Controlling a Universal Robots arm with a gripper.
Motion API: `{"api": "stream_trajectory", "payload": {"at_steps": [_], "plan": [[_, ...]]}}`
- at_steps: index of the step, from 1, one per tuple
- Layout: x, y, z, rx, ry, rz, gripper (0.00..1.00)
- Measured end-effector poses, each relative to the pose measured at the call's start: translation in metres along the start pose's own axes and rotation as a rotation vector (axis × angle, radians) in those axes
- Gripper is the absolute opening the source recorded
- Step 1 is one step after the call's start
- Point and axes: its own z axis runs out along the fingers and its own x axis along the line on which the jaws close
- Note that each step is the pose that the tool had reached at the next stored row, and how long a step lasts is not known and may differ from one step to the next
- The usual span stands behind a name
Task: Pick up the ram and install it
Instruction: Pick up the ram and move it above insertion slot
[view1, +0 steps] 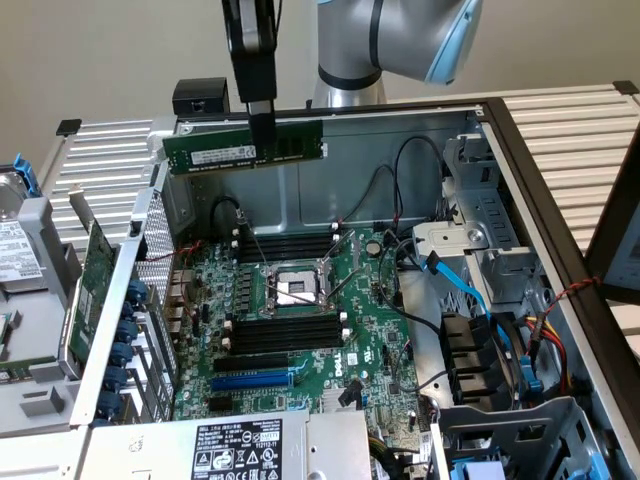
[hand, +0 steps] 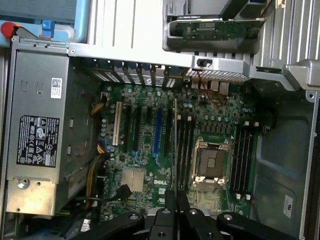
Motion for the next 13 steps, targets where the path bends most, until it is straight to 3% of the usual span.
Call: {"api": "stream_trajectory", "payload": {"at_steps": [13], "plan": [[-0.008,-0.0132,0.0034,0.0038,0.0004,0.018,0.12]]}}
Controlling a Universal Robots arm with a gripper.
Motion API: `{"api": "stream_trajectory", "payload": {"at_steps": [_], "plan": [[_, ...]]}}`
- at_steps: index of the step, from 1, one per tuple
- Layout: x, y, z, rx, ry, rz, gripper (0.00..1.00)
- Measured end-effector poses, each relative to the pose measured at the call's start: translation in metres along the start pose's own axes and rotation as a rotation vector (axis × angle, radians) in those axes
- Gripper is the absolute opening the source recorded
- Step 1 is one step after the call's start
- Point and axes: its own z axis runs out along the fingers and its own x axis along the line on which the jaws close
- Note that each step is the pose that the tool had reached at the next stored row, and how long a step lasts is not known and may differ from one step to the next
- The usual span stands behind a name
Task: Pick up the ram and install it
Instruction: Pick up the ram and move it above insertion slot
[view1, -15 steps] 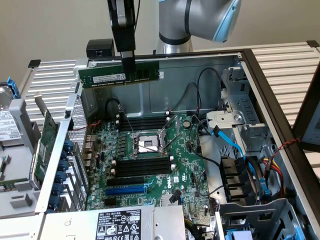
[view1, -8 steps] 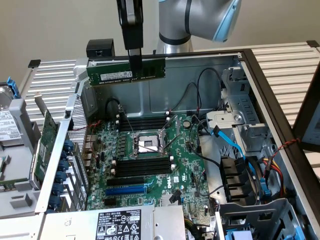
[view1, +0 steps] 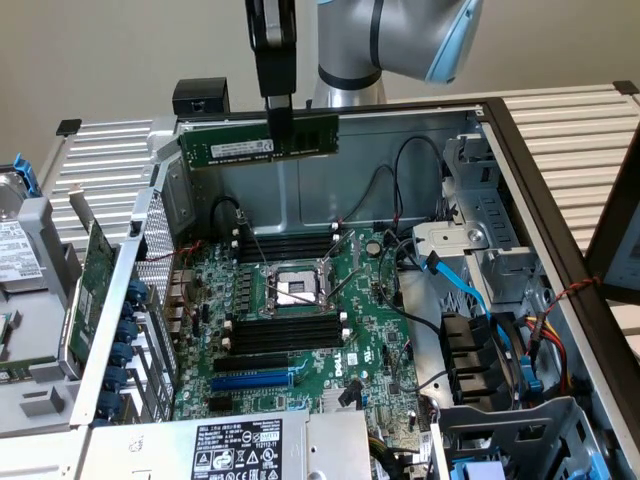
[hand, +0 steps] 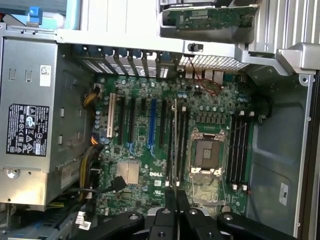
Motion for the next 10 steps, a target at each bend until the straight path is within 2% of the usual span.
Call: {"api": "stream_trajectory", "payload": {"at_steps": [5,10], "plan": [[-0.004,-0.0012,0.0015,0.0019,0.0005,0.007,0.12],[-0.018,-0.0021,0.0048,0.0030,0.0004,0.007,0.12]]}}
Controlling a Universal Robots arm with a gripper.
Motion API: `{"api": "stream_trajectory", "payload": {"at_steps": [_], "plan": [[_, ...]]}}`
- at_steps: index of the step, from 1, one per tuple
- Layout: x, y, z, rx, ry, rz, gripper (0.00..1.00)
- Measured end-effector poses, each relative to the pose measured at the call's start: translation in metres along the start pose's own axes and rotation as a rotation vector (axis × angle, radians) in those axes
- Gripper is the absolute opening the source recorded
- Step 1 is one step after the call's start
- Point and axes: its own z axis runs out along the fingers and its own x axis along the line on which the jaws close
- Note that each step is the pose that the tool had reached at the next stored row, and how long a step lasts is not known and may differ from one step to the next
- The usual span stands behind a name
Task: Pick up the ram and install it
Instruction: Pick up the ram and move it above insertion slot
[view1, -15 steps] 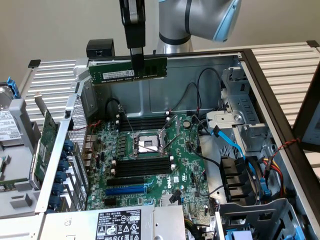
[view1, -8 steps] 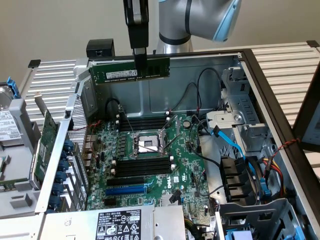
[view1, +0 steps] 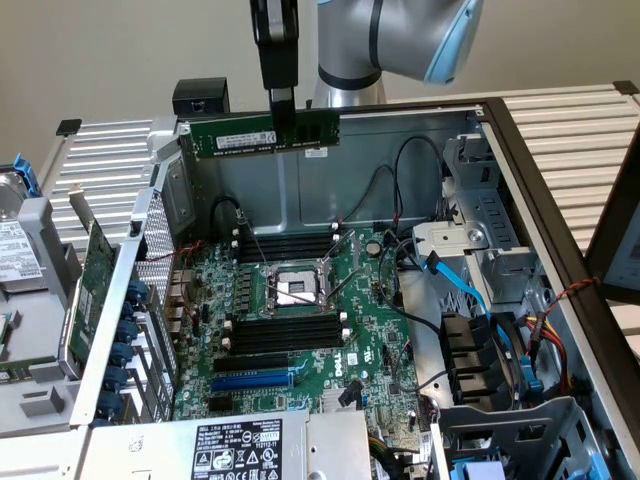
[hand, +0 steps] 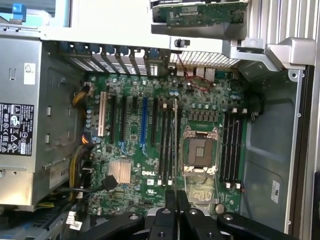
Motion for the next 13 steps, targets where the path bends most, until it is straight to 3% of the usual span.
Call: {"api": "stream_trajectory", "payload": {"at_steps": [13], "plan": [[-0.0105,-0.0032,0.0105,0.0007,0.0006,0.025,0.12]]}}
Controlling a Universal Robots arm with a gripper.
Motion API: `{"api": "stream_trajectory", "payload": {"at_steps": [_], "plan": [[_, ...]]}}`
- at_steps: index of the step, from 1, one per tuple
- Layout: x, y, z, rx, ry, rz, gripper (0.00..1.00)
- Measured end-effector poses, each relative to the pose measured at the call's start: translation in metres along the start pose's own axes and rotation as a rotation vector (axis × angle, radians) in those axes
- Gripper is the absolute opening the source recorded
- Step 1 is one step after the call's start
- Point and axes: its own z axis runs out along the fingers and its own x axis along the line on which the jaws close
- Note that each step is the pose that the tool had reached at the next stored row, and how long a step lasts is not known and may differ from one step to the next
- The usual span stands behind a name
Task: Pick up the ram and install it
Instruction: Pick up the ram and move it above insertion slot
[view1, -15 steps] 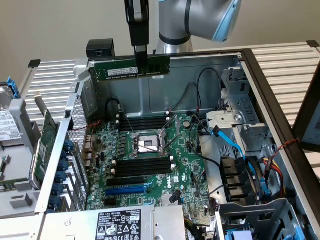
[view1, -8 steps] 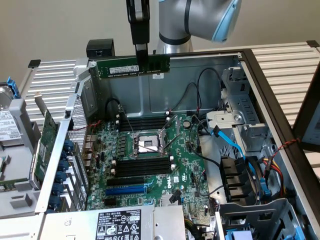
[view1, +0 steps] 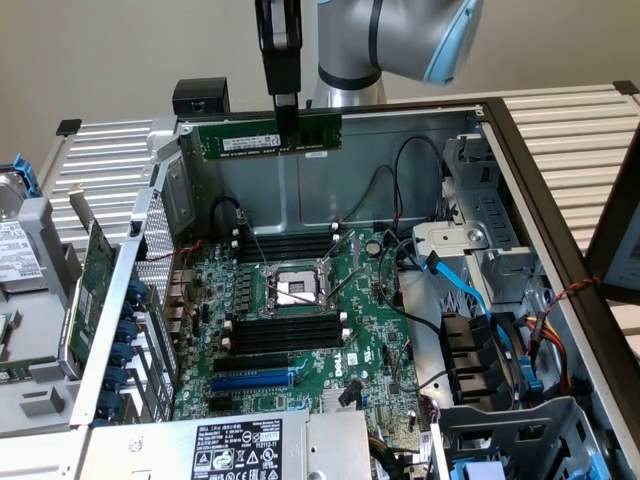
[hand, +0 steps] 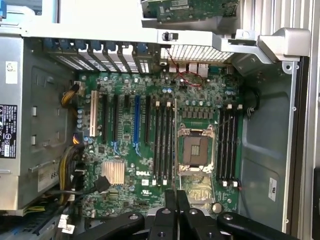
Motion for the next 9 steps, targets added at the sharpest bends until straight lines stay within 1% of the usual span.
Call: {"api": "stream_trajectory", "payload": {"at_steps": [9], "plan": [[-0.016,0.0002,0.0122,0.0002,0.0001,0.006,0.12]]}}
